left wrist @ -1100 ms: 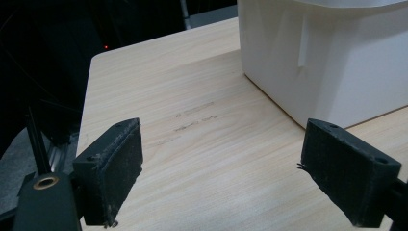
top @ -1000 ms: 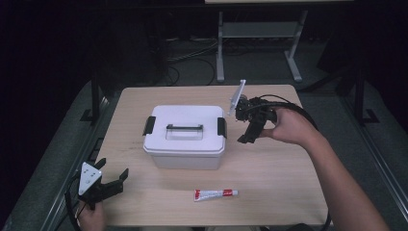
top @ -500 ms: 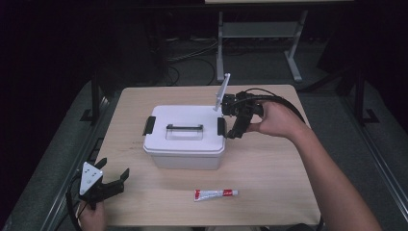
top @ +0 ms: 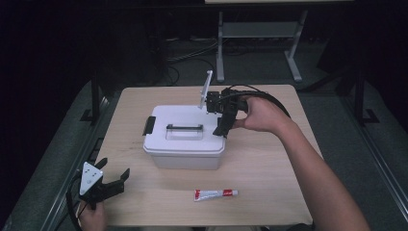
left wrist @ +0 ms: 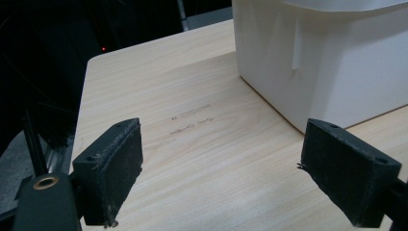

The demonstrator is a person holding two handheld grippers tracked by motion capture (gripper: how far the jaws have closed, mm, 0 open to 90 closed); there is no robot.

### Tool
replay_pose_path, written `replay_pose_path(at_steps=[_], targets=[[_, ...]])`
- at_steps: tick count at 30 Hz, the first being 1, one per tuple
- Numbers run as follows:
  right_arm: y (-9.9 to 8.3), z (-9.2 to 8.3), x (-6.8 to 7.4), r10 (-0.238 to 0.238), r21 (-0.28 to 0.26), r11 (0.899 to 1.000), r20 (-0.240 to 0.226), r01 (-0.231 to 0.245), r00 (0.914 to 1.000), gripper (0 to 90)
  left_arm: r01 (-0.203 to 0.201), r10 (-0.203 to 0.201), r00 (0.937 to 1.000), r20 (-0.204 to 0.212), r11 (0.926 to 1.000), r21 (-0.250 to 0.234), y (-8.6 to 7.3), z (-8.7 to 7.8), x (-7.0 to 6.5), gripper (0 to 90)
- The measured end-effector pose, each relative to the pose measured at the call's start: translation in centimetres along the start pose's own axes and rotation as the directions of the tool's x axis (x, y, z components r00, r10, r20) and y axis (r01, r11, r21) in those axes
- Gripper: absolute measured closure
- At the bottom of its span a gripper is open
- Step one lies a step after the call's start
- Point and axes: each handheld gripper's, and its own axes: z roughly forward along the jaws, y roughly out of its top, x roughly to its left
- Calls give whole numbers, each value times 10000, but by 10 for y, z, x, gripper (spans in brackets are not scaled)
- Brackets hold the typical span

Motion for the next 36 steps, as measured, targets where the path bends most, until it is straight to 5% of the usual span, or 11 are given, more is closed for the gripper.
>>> replay_pose_path(at_steps=[36], targets=[[62,26,0,-783,257,9965,-285,790,9965,311,2,-2,10000,-27,10000,1,-1,1,2,140]])
